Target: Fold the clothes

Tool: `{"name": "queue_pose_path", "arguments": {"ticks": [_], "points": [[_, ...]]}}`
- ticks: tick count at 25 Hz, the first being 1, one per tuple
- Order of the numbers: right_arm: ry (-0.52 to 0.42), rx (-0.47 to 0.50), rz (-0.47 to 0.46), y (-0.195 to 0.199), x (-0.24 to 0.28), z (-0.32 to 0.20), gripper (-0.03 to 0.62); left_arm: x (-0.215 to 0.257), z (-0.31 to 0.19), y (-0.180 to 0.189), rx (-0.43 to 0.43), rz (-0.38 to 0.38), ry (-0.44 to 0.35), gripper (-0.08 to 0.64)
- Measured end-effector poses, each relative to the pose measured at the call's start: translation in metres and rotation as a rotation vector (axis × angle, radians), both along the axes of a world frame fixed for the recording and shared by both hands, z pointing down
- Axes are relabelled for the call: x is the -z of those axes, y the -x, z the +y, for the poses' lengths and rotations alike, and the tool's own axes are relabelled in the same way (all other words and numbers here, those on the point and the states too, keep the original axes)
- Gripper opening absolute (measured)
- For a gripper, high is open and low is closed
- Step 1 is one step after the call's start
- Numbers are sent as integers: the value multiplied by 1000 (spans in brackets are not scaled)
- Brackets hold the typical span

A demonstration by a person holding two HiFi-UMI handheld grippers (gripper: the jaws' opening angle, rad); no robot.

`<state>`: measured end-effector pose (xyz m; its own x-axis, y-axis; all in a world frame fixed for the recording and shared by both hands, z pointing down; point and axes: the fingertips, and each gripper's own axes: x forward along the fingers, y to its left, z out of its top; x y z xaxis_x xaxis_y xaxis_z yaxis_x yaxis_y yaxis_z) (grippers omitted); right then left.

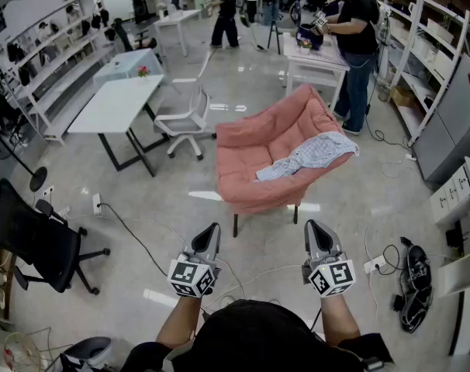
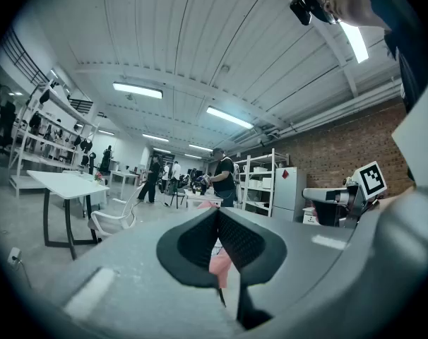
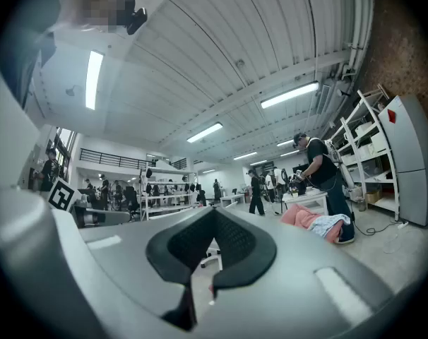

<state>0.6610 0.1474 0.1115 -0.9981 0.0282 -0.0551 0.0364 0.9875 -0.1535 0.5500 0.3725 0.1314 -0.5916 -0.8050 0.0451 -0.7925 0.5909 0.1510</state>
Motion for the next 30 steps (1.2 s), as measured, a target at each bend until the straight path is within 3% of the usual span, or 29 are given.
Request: {"name": "queue_pose_path", "arguments": {"ticks": [7, 16, 20, 21, 22, 23, 24, 25, 26, 30], "points": [[11, -7, 25, -12, -9, -11, 3, -5, -4, -10, -8, 4, 15, 2], [-10, -3, 54, 10, -11, -21, 4, -4, -13, 9, 19, -23, 45, 3], [-9, 7, 39, 13, -3, -26, 107, -2, -18, 16, 25, -18, 37, 45], [-11, 14, 28, 12, -1, -27, 127, -1, -21, 16, 25, -19, 29, 80], [-12, 19, 14, 11, 2, -29, 190, 1, -25, 17, 27, -21, 20, 162], [-10, 20, -2, 10, 4, -32, 291, 3, -29, 18, 31, -23, 10, 295], [-7, 14, -17, 9, 6, -36, 392, 6, -34, 18, 37, -25, 1, 386], [-5, 5, -30, 8, 8, -40, 443, 7, -39, 19, 41, -28, -4, 427], [-5, -5, -39, 7, 9, -45, 454, 8, -45, 19, 40, -32, -3, 462], [-2, -32, -48, -2, 6, -65, 454, 7, -66, 15, 24, -27, -4, 474]]}}
